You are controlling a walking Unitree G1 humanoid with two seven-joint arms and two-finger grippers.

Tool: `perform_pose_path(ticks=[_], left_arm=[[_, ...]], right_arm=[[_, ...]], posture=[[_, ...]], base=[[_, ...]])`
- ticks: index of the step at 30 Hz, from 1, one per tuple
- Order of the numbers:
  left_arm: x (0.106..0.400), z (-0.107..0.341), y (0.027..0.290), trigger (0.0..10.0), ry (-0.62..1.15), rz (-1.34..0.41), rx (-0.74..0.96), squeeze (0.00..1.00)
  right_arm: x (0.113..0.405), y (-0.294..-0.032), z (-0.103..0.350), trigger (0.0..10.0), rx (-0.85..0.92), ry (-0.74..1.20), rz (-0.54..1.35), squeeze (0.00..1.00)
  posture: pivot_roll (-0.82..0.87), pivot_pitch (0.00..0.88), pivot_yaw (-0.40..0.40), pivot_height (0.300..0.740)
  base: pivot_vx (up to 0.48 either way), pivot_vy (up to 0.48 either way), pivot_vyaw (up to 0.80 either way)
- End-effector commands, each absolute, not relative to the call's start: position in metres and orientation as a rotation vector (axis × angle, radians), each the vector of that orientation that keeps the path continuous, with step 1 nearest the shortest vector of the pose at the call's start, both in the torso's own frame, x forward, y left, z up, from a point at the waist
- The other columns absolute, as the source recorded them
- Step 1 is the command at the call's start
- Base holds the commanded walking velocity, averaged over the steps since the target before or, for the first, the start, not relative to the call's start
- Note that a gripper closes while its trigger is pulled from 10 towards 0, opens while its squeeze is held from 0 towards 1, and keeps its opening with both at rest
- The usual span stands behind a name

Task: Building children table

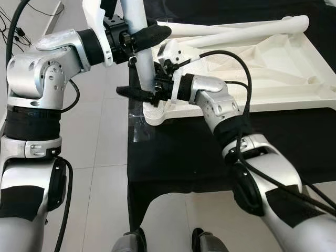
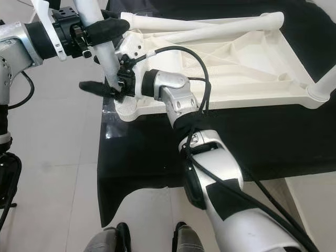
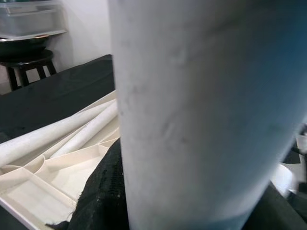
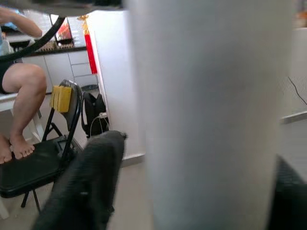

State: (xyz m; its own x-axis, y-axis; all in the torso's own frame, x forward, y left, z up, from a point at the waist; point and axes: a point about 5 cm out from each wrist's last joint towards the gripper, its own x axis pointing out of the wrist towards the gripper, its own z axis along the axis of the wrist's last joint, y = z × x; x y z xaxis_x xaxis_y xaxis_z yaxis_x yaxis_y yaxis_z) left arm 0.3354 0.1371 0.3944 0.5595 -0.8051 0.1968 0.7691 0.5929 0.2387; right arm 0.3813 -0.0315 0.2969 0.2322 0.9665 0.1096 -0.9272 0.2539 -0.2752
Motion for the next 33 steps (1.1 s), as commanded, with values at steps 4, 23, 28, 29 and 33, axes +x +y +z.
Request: perform_pose_path(ticks=[4,23,28,29,33], left_arm=[[0.341,0.385,0.138,0.0,-0.230,-0.915,0.123,0.00],[0.344,0.385,0.147,10.0,-0.242,-0.816,0.125,1.00],[0.348,0.382,0.149,10.0,-0.219,-0.802,0.137,0.00],[0.348,0.382,0.149,10.0,-0.219,-0.802,0.137,0.00],[0.346,0.380,0.147,10.0,-0.215,-0.820,0.141,0.00]], right_arm=[[0.368,-0.004,0.285,0.0,-0.173,-0.250,1.498,0.00],[0.389,-0.047,0.215,0.0,-0.147,-0.043,0.473,0.00],[0.373,-0.043,0.183,0.0,-0.090,0.000,0.443,0.00],[0.373,-0.043,0.183,0.0,-0.090,0.000,0.443,0.00],[0.378,-0.031,0.190,0.0,-0.096,-0.028,0.478,0.00]], posture=[[0.03,0.263,0.041,0.740],[0.06,0.224,0.013,0.740],[0.06,0.229,0.031,0.740],[0.06,0.229,0.031,0.740],[0.05,0.215,0.026,0.740]], base=[[0.000,0.000,0.00],[0.000,0.000,0.00],[0.000,0.000,0.00],[0.000,0.000,0.00],[0.000,0.000,0.00]])
